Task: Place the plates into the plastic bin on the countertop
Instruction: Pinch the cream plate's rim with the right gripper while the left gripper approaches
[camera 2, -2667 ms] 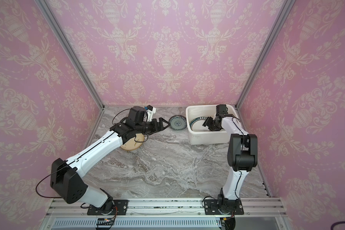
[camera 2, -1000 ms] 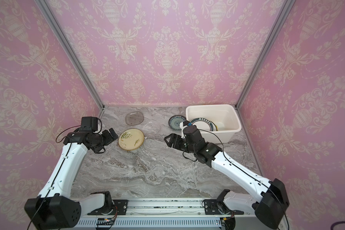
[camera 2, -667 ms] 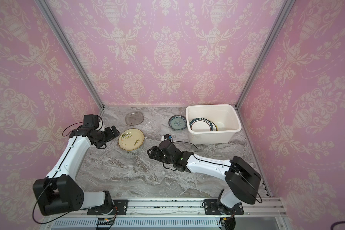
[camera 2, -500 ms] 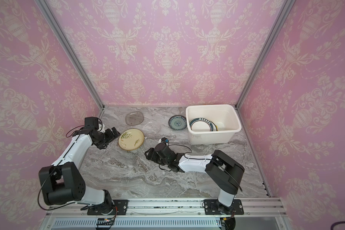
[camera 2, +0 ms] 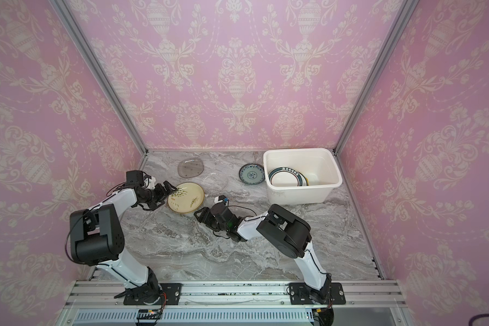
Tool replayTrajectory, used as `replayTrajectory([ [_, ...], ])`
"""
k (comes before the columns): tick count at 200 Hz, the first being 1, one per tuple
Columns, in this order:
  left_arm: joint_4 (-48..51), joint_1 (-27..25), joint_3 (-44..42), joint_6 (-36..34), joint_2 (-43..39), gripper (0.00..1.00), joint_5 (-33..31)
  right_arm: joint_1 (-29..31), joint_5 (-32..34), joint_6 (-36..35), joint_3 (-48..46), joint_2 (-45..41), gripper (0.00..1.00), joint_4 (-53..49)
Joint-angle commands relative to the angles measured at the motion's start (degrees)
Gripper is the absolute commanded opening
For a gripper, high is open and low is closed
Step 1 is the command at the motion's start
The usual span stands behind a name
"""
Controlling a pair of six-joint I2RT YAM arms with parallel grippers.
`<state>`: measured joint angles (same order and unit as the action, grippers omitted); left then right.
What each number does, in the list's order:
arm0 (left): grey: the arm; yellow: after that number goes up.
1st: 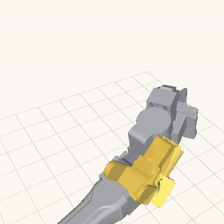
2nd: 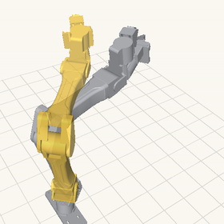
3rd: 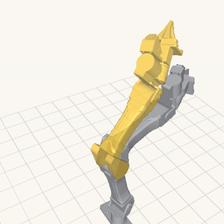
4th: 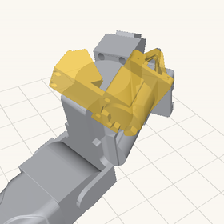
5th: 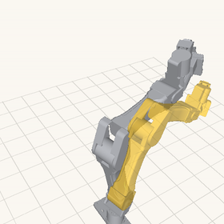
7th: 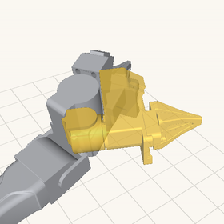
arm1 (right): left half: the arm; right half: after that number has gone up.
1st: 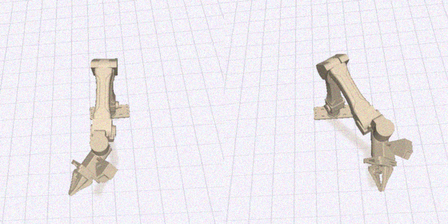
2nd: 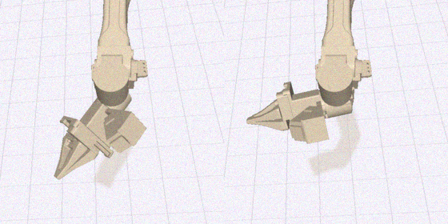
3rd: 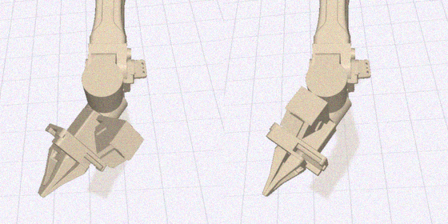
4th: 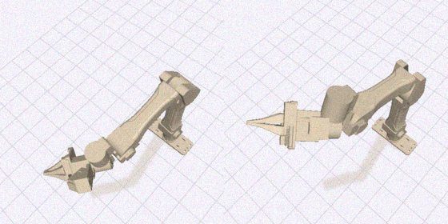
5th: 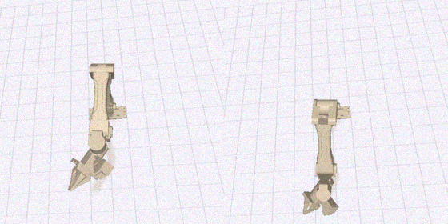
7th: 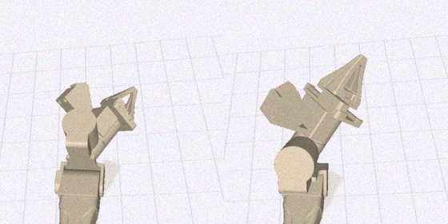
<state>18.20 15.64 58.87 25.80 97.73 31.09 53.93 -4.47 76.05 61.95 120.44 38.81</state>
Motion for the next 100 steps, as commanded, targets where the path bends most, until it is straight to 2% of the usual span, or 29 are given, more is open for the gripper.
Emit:
replayTrajectory([
  [1,-3.88,0.36,0.24,-0.97,2.41,0.99,3.27,-1.63,-0.35,3.22,1.5,2.53,0.75,3.48],
  [56,-6.46,0.4,-0.68,-0.65,4.79,0.95,3.9,-2.84,-1.94,3.85,6.84,6.78,0.7,2.08],
  [100,-5.36,0.44,-2.44,-1.77,3.76,0.92,2.35,-3.36,-3.6,3.04,12.82,10.08,0.57,-3.39],
])
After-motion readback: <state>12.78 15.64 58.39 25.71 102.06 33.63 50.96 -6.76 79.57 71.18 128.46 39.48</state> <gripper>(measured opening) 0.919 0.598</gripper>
